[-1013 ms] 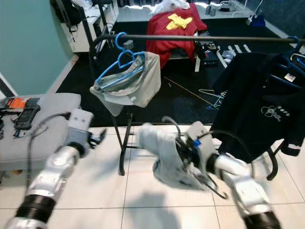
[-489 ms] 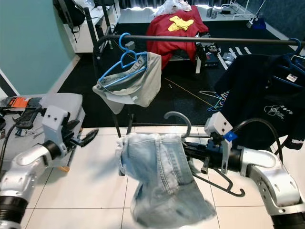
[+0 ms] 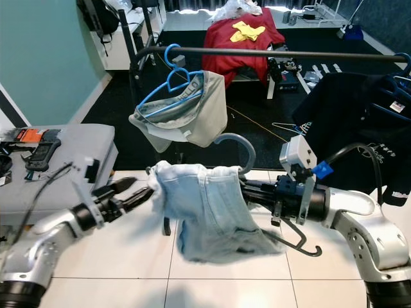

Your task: Hang hanger

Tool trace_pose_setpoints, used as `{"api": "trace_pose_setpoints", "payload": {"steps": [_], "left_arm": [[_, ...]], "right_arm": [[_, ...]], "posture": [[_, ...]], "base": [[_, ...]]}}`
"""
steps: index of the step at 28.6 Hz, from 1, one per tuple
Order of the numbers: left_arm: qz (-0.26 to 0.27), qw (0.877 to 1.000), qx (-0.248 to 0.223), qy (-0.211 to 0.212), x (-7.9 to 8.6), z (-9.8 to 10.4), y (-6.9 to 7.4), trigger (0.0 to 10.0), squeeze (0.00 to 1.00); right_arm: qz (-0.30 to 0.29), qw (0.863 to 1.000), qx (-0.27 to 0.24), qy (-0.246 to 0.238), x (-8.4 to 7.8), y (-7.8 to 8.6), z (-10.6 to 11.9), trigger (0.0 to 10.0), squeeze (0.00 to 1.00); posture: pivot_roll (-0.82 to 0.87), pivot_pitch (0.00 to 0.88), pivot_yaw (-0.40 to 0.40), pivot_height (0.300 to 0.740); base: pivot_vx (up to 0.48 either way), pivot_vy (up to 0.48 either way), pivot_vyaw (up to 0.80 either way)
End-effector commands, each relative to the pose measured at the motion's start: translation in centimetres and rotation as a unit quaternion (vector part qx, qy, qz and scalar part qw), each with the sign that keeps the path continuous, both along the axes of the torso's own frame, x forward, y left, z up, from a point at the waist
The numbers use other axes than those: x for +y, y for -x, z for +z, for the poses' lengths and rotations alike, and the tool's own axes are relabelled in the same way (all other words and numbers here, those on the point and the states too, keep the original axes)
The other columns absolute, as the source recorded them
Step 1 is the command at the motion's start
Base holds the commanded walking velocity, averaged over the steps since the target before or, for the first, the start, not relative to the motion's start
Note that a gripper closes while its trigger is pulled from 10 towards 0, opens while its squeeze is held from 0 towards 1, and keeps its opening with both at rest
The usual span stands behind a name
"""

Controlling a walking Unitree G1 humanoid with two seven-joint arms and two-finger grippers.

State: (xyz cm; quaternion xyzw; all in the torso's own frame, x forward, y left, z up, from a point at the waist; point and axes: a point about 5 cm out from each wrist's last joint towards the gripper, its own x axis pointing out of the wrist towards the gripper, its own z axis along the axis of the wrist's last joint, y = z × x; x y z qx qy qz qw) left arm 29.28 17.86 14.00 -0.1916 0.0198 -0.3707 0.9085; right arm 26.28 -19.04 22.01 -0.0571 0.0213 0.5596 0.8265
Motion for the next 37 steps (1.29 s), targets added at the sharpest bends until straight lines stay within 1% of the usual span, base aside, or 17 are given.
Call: {"api": "trace_pose_setpoints", "payload": {"steps": [1,2,3,5,10,12,13,16,17,18,21,22,29,30,33,35,37], "left_arm": [[-0.01,1.0,-0.009,0.015,0.0,0.6,0.1,10.0,0.0],[-0.032,0.999,-0.002,0.043,-0.3,0.9,0.2,10.0,0.0],[-0.052,0.998,0.0,0.046,-0.4,0.8,0.6,10.0,0.0],[-0.065,0.997,0.001,0.041,-0.3,0.7,1.0,10.0,0.0],[-0.07,0.996,0.001,0.047,0.1,0.7,1.5,10.0,0.0],[-0.07,0.994,-0.001,0.078,0.2,0.9,1.7,10.0,0.0],[-0.07,0.994,-0.001,0.078,0.2,0.9,1.7,10.0,0.0],[-0.085,0.993,0.0,0.081,-0.8,0.9,1.9,10.0,0.0],[-0.085,0.993,0.0,0.081,-0.8,0.9,1.9,10.0,0.0],[-0.085,0.993,0.002,0.077,-1.1,0.7,1.8,7.0,0.0],[-0.085,0.994,0.003,0.075,-1.3,0.7,1.7,7.0,0.0],[-0.08,0.994,0.003,0.074,-1.4,0.6,1.6,0.0,0.0],[-0.063,0.995,0.006,0.073,-1.4,0.4,1.2,0.0,0.0],[-0.039,0.997,0.003,0.066,-1.1,0.3,0.8,0.0,0.0],[-0.016,0.998,0.002,0.065,-0.7,0.2,0.5,0.0,0.0],[0.033,0.997,-0.006,0.07,0.0,0.4,-0.3,0.0,0.0],[0.033,0.997,-0.006,0.07,0.0,0.4,-0.3,0.0,0.0]], "right_arm": [[0.02,1.0,-0.006,-0.008,0.4,0.2,0.4,10.0,0.0],[0.021,1.0,-0.004,-0.005,0.4,0.2,0.4,10.0,0.0],[0.019,1.0,-0.006,-0.002,0.3,0.0,0.4,10.0,0.0],[0.019,1.0,-0.005,-0.002,0.3,0.0,0.5,10.0,0.0],[0.017,1.0,-0.003,0.0,0.2,-0.1,0.5,10.0,0.0],[0.016,1.0,0.0,0.0,0.0,-0.2,0.5,10.0,0.0],[0.016,1.0,0.0,0.0,0.0,-0.2,0.5,10.0,0.0],[0.017,1.0,0.005,0.001,0.0,-0.2,0.4,10.0,0.0],[0.017,1.0,0.005,0.001,0.0,-0.2,0.4,10.0,0.0],[0.018,1.0,0.006,0.002,0.0,-0.2,0.4,10.0,0.0],[0.018,1.0,0.006,0.002,0.0,-0.2,0.4,10.0,0.0],[0.018,1.0,0.006,0.003,0.0,-0.3,0.4,10.0,0.0],[0.018,1.0,0.005,0.006,-0.1,-0.3,0.4,10.0,0.0],[0.018,1.0,0.005,0.007,-0.1,-0.3,0.4,10.0,0.0],[0.018,1.0,0.006,0.007,-0.1,-0.3,0.3,10.0,0.0],[0.018,1.0,0.007,0.008,-0.1,-0.3,0.3,10.0,0.0],[0.018,1.0,0.007,0.008,-0.1,-0.3,0.3,10.0,0.0]], "posture": [[-0.04,0.081,0.038,0.74],[-0.04,0.081,0.035,0.74],[-0.04,0.084,0.033,0.74],[-0.04,0.083,0.031,0.74],[-0.04,0.082,0.03,0.74],[-0.04,0.083,0.03,0.74],[-0.04,0.083,0.03,0.74],[-0.04,0.083,0.031,0.74],[-0.04,0.083,0.031,0.74],[-0.04,0.083,0.032,0.74],[-0.04,0.083,0.032,0.74],[-0.04,0.083,0.033,0.74],[-0.05,0.082,0.033,0.74],[-0.05,0.081,0.033,0.74],[-0.05,0.081,0.034,0.74],[-0.05,0.078,0.035,0.74],[-0.05,0.078,0.035,0.74]], "base": [[0.0,0.0,0.0],[0.0,0.0,0.0],[0.0,0.0,0.0],[0.0,0.0,0.0],[0.0,0.0,0.0],[0.0,0.0,0.0],[0.0,0.0,0.0],[0.0,0.0,0.0],[0.0,0.0,0.0],[0.0,0.0,0.0],[0.0,0.0,0.0],[0.0,0.0,0.0],[0.0,0.0,0.0],[0.0,0.0,0.0],[0.0,0.0,0.0],[0.0,0.0,0.0],[0.0,0.0,0.0]]}}
